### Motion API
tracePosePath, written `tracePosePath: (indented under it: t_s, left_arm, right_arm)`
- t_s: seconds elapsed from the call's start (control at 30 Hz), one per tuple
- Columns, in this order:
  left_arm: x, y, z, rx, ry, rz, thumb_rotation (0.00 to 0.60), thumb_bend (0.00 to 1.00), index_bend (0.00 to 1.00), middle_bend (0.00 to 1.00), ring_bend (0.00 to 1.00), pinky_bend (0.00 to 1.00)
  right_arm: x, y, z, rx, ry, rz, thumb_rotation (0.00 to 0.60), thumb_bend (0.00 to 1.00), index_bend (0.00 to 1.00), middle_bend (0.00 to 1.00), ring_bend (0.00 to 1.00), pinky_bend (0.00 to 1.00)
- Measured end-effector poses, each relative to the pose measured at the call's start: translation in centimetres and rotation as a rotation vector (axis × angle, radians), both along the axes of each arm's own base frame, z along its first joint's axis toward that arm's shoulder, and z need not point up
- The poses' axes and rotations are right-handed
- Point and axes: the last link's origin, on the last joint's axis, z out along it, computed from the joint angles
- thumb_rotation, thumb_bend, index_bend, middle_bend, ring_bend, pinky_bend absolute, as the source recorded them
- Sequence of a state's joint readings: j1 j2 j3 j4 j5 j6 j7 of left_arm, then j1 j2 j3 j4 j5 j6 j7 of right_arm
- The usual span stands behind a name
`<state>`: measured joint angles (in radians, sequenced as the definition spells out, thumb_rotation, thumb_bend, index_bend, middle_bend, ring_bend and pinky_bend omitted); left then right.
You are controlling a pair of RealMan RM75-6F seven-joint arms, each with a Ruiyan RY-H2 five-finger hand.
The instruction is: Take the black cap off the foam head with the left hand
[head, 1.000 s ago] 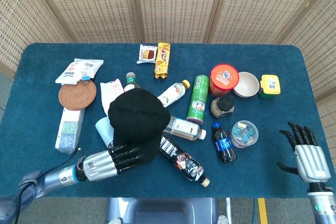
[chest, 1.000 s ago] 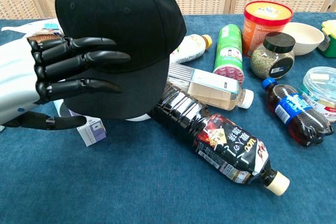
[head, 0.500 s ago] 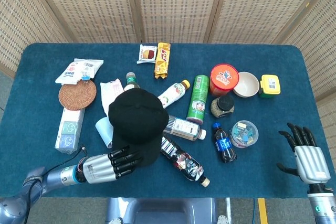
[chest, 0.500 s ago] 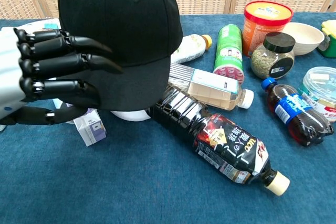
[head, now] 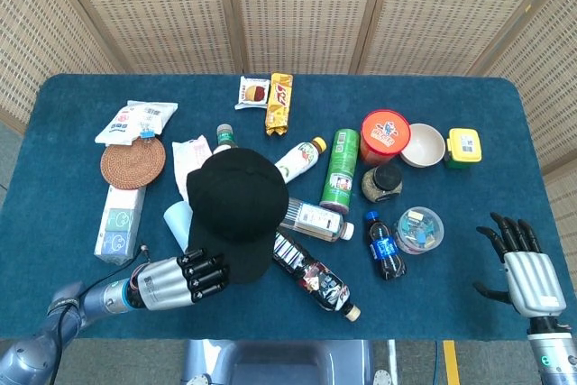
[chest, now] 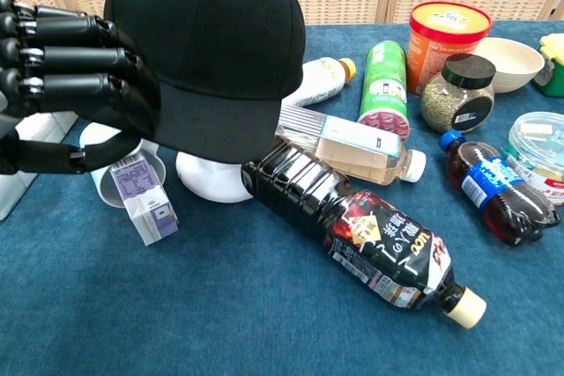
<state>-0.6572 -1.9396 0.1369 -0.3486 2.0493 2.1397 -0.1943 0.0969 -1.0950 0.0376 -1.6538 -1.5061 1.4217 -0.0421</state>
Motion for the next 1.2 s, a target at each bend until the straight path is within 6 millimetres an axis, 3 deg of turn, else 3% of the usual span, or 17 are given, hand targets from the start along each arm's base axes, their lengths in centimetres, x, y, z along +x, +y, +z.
tracePosePath:
  t_s: [0.13, 0.43, 0.53, 0.7, 0.97, 1.2]
  left_arm:
    - [0.3, 0.3, 0.2, -0.002, -0.011, -0.002, 0.6, 0.36, 0.76, 0.56, 0.48, 0.69]
    - [1.3, 0.7, 0.7, 0.014, -0.056, -0.018, 0.6, 0.35, 0.8, 0.63, 0.56, 0.76]
    - [1.4, 0.9, 1.0, 0.023, -0.059, -0.012, 0.6, 0.43, 0.81, 0.64, 0.57, 0.76]
    - [1.4, 1.2, 1.2, 0.038, -0.047, 0.002, 0.6, 0.67, 0.82, 0.67, 0.59, 0.76]
    - [1.7, 1.4, 1.5, 0.052, -0.063, 0.013, 0.6, 0.69, 0.83, 0.76, 0.65, 0.78]
    - [2.7, 1.6, 1.9, 0.069, -0.092, 0.002, 0.6, 0.69, 0.83, 0.77, 0.67, 0.79]
  right_arm:
    - [0.0, 0.0, 0.0, 0.004, -0.003, 0.001, 0.6, 0.02, 0.2, 0.05, 0.05, 0.0]
    - [0.1, 0.1, 0.2, 0.0, -0.01, 0.005, 0.6, 0.02, 0.2, 0.05, 0.05, 0.0]
    - [0.1, 0.1, 0.2, 0.0, -0.013, 0.005, 0.6, 0.02, 0.2, 0.05, 0.05, 0.0]
    - [0.1, 0.2, 0.2, 0.004, -0.017, 0.006, 0.6, 0.02, 0.2, 0.05, 0.05, 0.0]
    - [0.2, 0.2, 0.1, 0.008, -0.016, 0.005, 0.6, 0.02, 0.2, 0.05, 0.05, 0.0]
    - [0.2, 0.2, 0.0, 0.01, -0.017, 0.006, 0.6, 0.02, 0.2, 0.05, 0.05, 0.0]
